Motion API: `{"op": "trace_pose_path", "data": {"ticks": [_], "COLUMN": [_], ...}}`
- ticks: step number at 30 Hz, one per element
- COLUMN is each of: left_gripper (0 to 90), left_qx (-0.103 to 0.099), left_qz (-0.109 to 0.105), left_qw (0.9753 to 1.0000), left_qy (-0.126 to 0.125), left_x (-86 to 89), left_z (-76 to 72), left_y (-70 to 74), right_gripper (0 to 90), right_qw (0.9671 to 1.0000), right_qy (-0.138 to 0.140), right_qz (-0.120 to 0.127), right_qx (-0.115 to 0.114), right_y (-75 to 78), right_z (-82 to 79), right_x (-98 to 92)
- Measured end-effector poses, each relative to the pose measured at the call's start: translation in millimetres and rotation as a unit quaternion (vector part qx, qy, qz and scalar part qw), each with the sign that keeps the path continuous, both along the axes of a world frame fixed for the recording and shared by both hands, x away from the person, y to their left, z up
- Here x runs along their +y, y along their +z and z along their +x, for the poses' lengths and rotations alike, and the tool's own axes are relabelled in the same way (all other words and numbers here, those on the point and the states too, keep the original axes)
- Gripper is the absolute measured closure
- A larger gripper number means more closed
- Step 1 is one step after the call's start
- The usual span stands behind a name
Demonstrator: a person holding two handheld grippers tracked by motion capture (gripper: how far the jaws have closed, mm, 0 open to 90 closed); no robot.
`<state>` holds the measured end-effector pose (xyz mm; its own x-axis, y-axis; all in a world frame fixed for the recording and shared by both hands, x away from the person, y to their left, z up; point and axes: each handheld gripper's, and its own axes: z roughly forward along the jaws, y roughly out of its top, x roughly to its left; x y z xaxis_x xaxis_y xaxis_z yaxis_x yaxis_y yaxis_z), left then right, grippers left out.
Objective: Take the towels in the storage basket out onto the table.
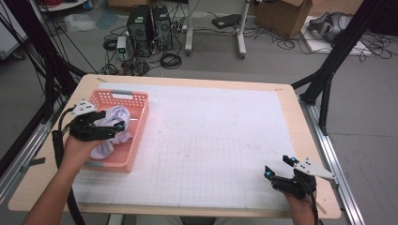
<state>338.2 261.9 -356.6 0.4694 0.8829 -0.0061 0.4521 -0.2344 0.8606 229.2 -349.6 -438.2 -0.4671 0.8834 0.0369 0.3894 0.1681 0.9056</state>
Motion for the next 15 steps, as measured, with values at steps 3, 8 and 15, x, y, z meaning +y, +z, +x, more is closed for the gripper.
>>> {"op": "trace_pose_path", "data": {"ticks": [3,8,15], "left_gripper": [17.5,17.4,16.2], "left_qx": [0.034,0.077,0.097], "left_qz": [0.031,0.061,0.106], "left_qw": [0.9985,0.9941,0.9878], "left_qy": [0.028,0.045,0.06], "left_x": [-0.3,1.1,3.7], "left_z": [12.8,26.1,35.4], "left_y": [-7.5,-20.6,-30.5], "right_gripper": [14.9,14.9,14.9], "right_qw": [1.0,1.0,1.0], "right_qy": [0.0,0.0,0.003], "right_qz": [0.002,0.001,0.0], "right_qx": [0.002,0.003,0.007], "right_y": [-0.4,-0.9,-1.3], "right_z": [0.0,-0.1,-0.3], "right_x": [0.0,-1.9,-1.2]}}
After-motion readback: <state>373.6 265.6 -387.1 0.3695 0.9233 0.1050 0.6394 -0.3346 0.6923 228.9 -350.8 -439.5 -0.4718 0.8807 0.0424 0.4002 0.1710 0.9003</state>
